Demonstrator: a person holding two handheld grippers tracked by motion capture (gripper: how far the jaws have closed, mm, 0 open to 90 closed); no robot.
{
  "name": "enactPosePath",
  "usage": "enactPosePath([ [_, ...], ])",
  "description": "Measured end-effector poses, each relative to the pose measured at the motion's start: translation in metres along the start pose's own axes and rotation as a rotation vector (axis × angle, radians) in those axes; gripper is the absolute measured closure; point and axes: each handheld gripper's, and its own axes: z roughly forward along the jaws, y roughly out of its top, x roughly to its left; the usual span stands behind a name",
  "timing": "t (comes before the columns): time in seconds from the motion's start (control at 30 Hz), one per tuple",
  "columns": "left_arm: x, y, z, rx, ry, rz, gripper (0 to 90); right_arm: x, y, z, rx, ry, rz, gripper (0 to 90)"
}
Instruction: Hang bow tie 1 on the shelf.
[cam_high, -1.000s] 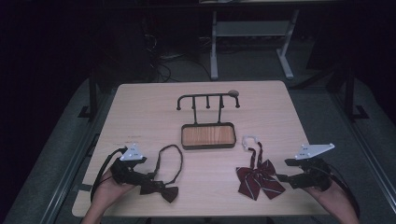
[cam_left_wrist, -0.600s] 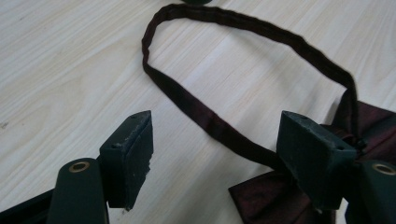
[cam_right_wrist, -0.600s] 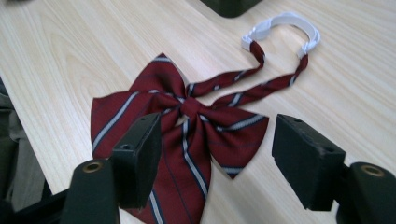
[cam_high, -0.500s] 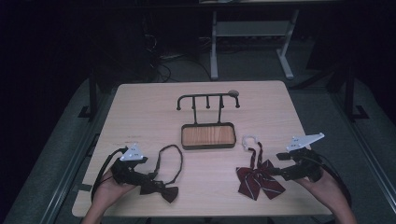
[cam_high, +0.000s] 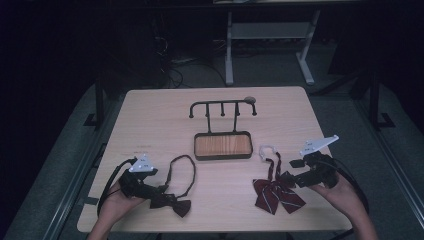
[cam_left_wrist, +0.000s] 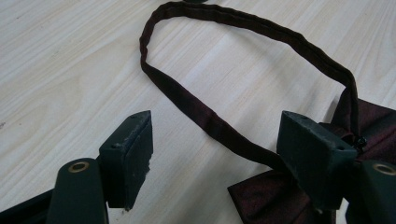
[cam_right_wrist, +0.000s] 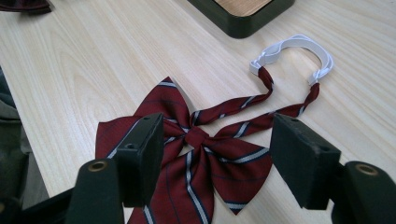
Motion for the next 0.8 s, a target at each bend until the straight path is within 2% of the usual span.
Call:
enactPosePath([
  [0.23,-0.002,0.002,-0.001,-0.015,-0.008,0.002,27.6,0.000,0.013,0.006,0.031,-0.004,-0.025,36.7],
  [0.5,-0.001,0.001,-0.002,-0.012,-0.008,0.001,27.7,-0.004,0.021,0.016,0.051,0.009,-0.029,38.5],
  [0.8,-0.001,0.001,-0.001,-0.006,-0.009,0.002,27.6,-0.007,0.030,0.018,0.065,0.015,-0.030,40.6],
])
